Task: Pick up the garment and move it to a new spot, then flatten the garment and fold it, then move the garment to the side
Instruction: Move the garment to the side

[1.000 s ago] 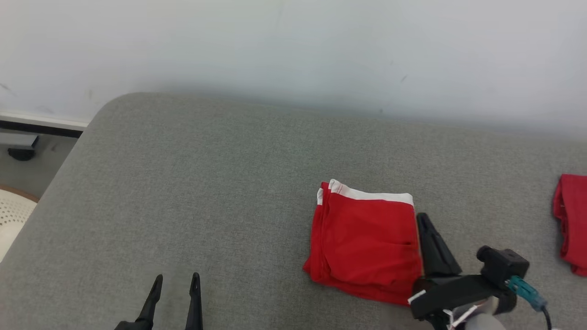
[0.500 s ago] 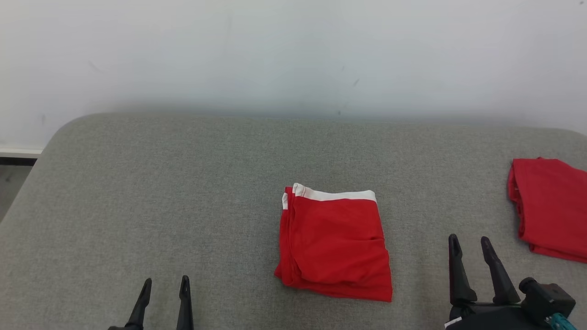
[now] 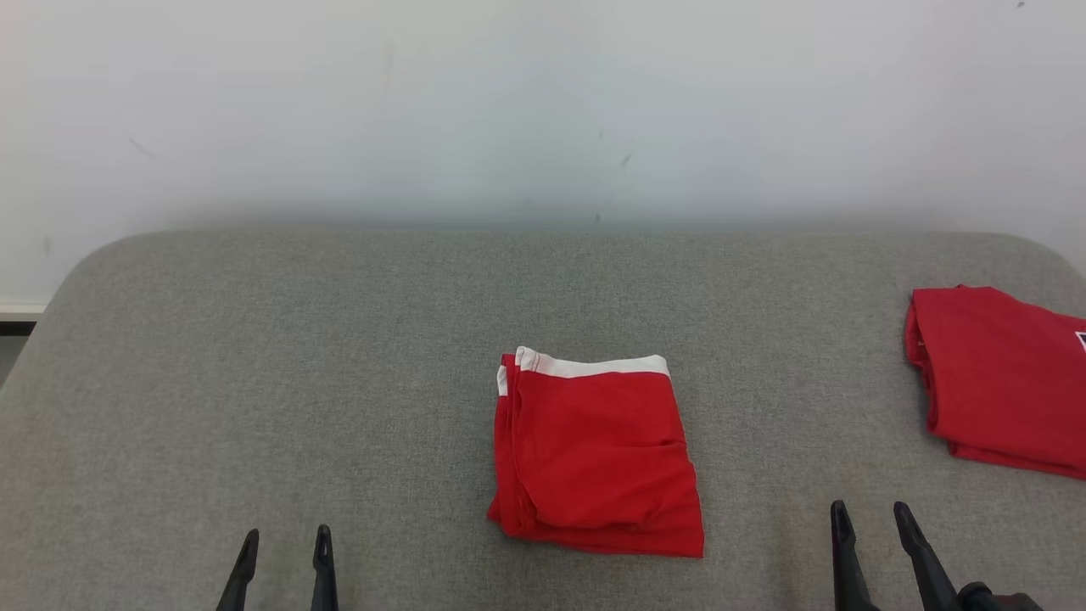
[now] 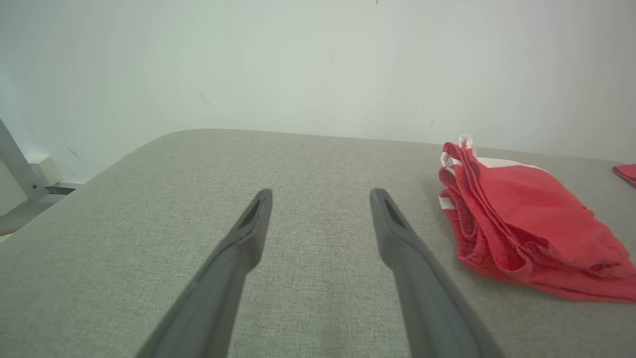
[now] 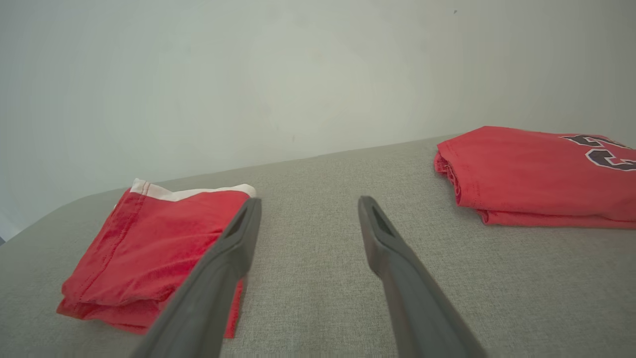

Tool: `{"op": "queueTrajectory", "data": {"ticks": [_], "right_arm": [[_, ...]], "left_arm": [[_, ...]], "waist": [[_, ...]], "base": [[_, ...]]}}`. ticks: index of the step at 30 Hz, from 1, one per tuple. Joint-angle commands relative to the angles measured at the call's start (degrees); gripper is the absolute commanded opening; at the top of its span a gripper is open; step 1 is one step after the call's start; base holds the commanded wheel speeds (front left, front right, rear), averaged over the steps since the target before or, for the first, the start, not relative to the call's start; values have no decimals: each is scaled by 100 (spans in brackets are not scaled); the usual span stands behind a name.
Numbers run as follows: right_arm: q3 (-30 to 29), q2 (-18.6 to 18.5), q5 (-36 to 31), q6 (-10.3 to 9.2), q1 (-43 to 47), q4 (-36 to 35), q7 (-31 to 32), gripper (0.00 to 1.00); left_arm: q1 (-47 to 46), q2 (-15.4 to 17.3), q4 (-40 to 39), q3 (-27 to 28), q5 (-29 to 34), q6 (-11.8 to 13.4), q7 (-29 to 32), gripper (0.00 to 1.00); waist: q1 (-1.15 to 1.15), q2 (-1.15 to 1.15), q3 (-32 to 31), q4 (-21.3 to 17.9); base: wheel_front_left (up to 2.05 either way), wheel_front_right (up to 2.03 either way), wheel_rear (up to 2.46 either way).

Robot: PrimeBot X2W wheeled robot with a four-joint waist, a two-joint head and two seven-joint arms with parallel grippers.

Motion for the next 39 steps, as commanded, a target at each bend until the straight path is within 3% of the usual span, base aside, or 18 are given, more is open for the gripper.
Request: {"op": "queueTrajectory", "data": {"ticks": [1, 39], "right_arm": [[-14, 6, -11, -12, 111, 48, -4, 100], [182, 15, -27, -12, 91, 148, -4, 100]], "left_arm": [[74, 1, -25, 27, 63, 13, -7, 100], [89, 2, -95, -77, 187, 79, -7, 100]], "waist": [[0, 0, -6, -11], [0, 0, -36, 66]], "base": [[0, 0, 0], [0, 0, 0]]}}
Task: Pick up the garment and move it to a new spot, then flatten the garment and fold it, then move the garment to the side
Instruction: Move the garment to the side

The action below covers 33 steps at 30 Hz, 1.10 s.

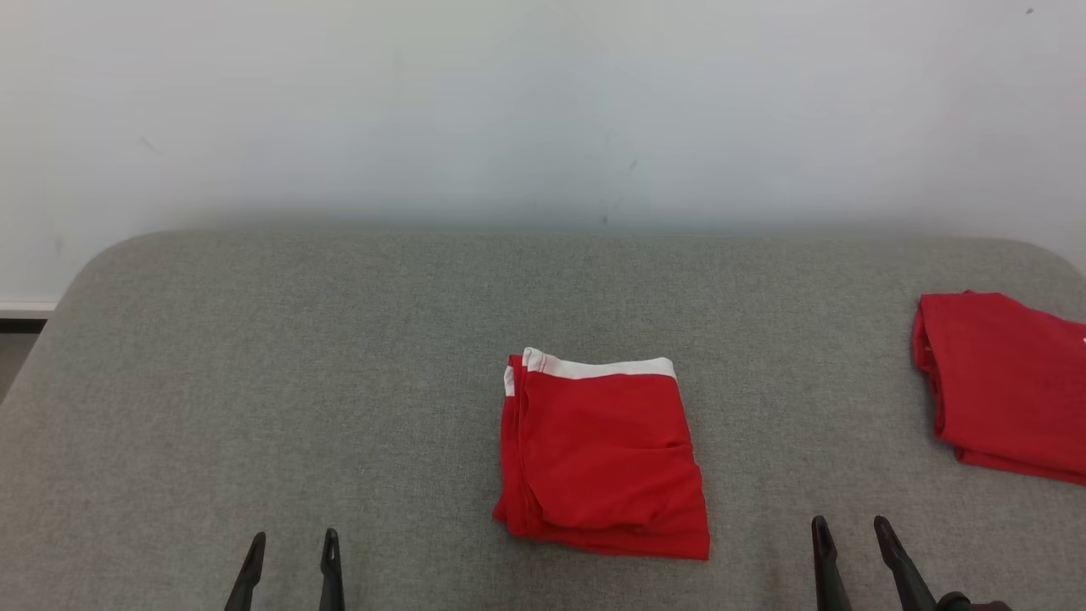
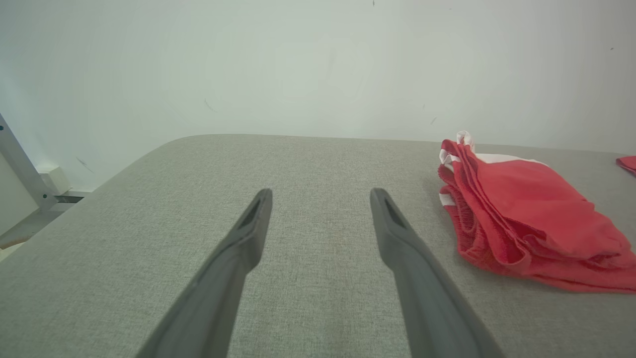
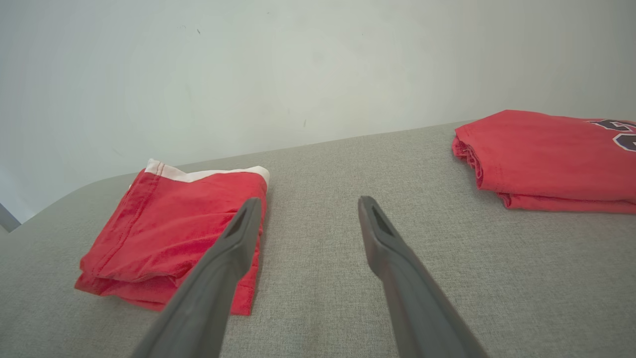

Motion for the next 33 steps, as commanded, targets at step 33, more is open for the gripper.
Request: {"op": "queueTrajectory", "data": {"ticks": [33], "right_arm": [[162, -2, 40, -12, -3367, 4359, -5, 100]], "left_arm": [[-415, 2, 153, -406, -52, -148, -7, 100]], "waist": [[0, 0, 315, 981]], "base": [[0, 0, 0]]}}
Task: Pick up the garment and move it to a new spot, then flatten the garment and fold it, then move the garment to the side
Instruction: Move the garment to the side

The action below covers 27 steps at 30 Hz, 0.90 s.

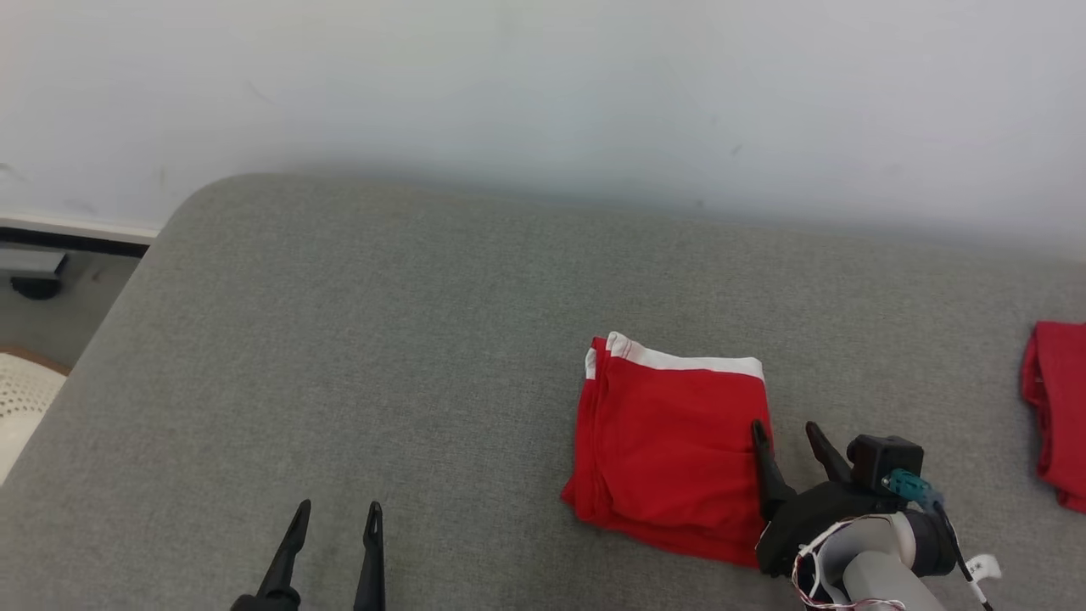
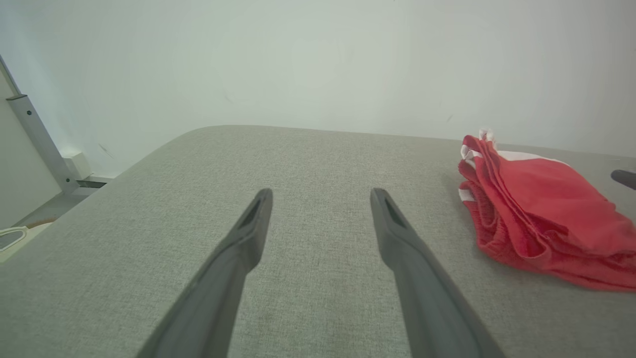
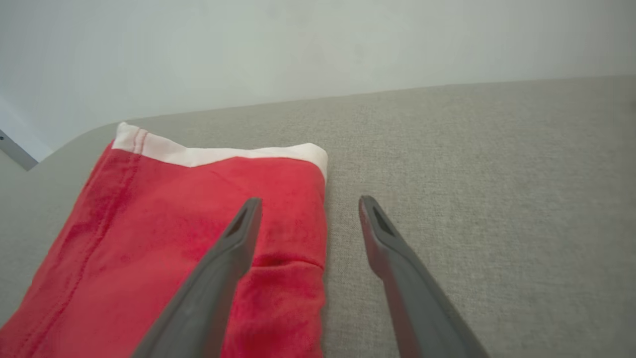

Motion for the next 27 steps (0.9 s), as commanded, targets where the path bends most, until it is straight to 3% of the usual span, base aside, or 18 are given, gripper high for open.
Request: {"op": "queueTrajectory", "data": {"ticks": [1, 8, 12, 14, 19, 27], "right_arm": [[-43, -3, -21, -12, -133, 296, -5, 100], [84, -5, 444, -12, -457, 1462, 6, 100], [409, 13, 949, -12, -461, 1643, 91, 98], [676, 29, 1215, -5, -449, 1662, 100, 0], [1115, -2, 1238, 0, -556, 1579, 22, 0], [1198, -630, 760, -4, -571, 607, -1, 0]], "left_arm": [[-113, 2, 17, -68, -31, -6, -7, 100], [-224, 3, 19, -225, -117, 43, -7, 100], [-244, 3, 30, -244, -150, 72, -7, 100], [-251, 3, 38, -243, -159, 81, -7, 100], [-178, 3, 39, -153, -167, 99, -7, 100], [21, 3, 8, -36, -217, 107, -7, 100]], "waist": [[0, 0, 124, 236], [0, 0, 223, 411], [0, 0, 242, 440], [0, 0, 239, 442], [0, 0, 195, 315], [0, 0, 125, -341]], "base": [[0, 0, 0], [0, 0, 0], [0, 0, 0], [0, 0, 0], [0, 0, 0], [0, 0, 0]]}}
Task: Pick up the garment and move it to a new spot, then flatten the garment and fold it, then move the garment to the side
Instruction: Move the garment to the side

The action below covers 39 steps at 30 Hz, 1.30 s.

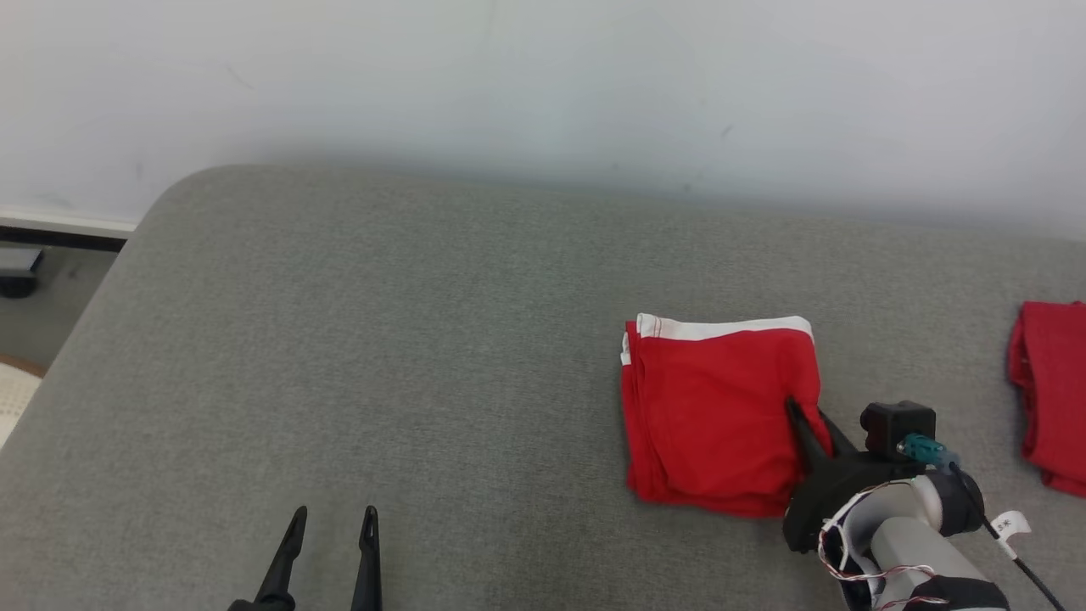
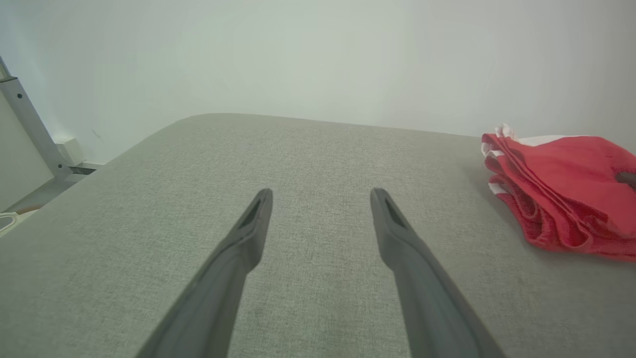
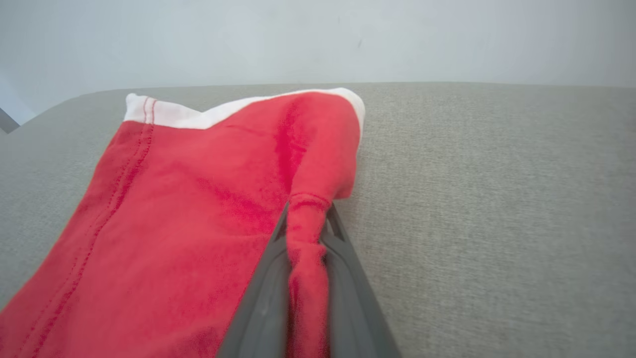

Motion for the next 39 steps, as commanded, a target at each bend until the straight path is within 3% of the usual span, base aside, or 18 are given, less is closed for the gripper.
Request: {"op": "queueTrajectory", "data": {"ticks": [1, 12, 21, 26, 35, 39], "right_arm": [[45, -92, -66, 6, -20, -56, -3, 0], [1047, -1268, -132, 6, -891, -41, 106, 0], [1851, -2242, 13, 5, -1672, 277, 323, 0], [1900, -2658, 186, 5, -2068, 559, 353, 0], [2020, -3201, 295, 5, -2502, 993, 237, 0], [2028, -3168, 372, 5, -2634, 1190, 207, 0]], "left_arm": [[10, 8, -23, 0, -9, -2, -7, 100], [-223, 8, -104, 47, 48, -56, -7, 100], [-427, 6, -158, 224, 261, -192, -7, 100], [-551, 7, -206, 313, 394, -268, -7, 100], [-755, 54, -304, 398, 485, -343, -7, 100], [-803, 85, -315, 455, 516, -379, -7, 100]], "waist": [[0, 0, -25, -336], [0, 0, 290, -1129], [0, 0, 697, -1335], [0, 0, 915, -1374], [0, 0, 1250, -1378], [0, 0, 1387, -1407]], "base": [[0, 0, 0], [0, 0, 0], [0, 0, 0], [0, 0, 0], [0, 0, 0], [0, 0, 0]]}}
